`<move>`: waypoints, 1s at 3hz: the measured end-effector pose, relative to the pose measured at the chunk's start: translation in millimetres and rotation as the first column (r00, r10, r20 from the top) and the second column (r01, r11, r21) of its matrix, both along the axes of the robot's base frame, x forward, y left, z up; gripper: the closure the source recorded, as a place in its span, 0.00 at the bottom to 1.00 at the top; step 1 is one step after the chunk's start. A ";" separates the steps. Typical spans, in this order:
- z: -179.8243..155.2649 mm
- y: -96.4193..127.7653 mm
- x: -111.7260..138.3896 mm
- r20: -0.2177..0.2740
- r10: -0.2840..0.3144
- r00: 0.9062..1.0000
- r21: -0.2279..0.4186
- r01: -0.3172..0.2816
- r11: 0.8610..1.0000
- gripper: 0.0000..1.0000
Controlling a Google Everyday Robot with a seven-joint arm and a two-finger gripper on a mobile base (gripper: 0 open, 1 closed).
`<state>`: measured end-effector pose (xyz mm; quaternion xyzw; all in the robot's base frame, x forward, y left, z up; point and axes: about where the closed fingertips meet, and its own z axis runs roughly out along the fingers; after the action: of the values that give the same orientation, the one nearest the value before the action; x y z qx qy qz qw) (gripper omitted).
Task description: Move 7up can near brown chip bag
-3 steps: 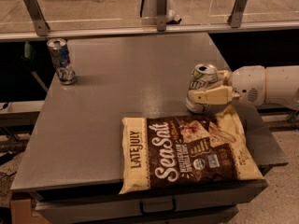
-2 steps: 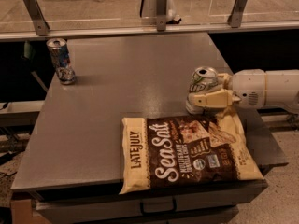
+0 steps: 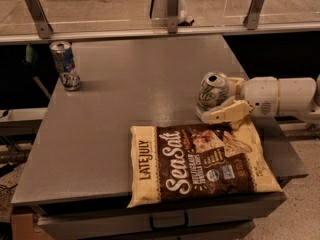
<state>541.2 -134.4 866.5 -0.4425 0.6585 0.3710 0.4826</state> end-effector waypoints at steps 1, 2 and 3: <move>7.7 -9.8 5.5 0.030 -0.005 1.000 -0.018 0.006 1.000 0.00; 36.4 -42.2 17.6 0.103 -0.056 0.993 -0.062 0.063 0.996 0.00; 98.6 -91.6 28.5 0.244 -0.157 0.957 -0.083 0.182 0.980 0.00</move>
Offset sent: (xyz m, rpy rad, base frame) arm 0.0337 -0.0912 0.0770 -0.1214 -0.1957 -0.1444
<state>569.7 -226.0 965.2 -0.4500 0.6503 0.2383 0.5637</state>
